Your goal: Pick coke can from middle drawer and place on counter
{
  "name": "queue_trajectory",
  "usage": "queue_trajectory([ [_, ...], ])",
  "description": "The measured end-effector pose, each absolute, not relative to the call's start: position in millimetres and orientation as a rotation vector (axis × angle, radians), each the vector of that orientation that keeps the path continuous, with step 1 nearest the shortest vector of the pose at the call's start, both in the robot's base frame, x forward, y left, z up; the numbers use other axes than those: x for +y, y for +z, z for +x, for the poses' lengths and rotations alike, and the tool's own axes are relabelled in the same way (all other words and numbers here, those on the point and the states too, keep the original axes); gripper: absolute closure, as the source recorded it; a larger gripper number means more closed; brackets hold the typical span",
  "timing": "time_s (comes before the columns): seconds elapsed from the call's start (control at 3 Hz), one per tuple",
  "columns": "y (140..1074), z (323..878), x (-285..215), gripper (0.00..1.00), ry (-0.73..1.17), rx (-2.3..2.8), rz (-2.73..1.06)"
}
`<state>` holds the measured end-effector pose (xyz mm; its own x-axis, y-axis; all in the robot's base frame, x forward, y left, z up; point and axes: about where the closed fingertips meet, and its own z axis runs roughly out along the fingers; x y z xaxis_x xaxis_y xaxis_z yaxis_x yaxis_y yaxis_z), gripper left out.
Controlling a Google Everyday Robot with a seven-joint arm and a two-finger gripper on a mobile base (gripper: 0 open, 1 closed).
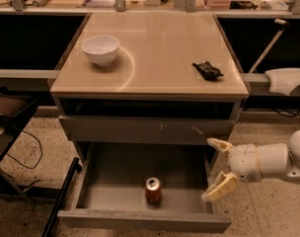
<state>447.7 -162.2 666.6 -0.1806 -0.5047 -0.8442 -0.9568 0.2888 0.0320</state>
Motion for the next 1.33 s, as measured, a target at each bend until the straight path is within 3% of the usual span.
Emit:
queue_trajectory([
  [0.67,655.7,439.2,-149.0,0.00,0.684,1.785,-1.360],
  [1.33,595.4,438.8,-80.7,0.00,0.607,1.748,-1.284],
])
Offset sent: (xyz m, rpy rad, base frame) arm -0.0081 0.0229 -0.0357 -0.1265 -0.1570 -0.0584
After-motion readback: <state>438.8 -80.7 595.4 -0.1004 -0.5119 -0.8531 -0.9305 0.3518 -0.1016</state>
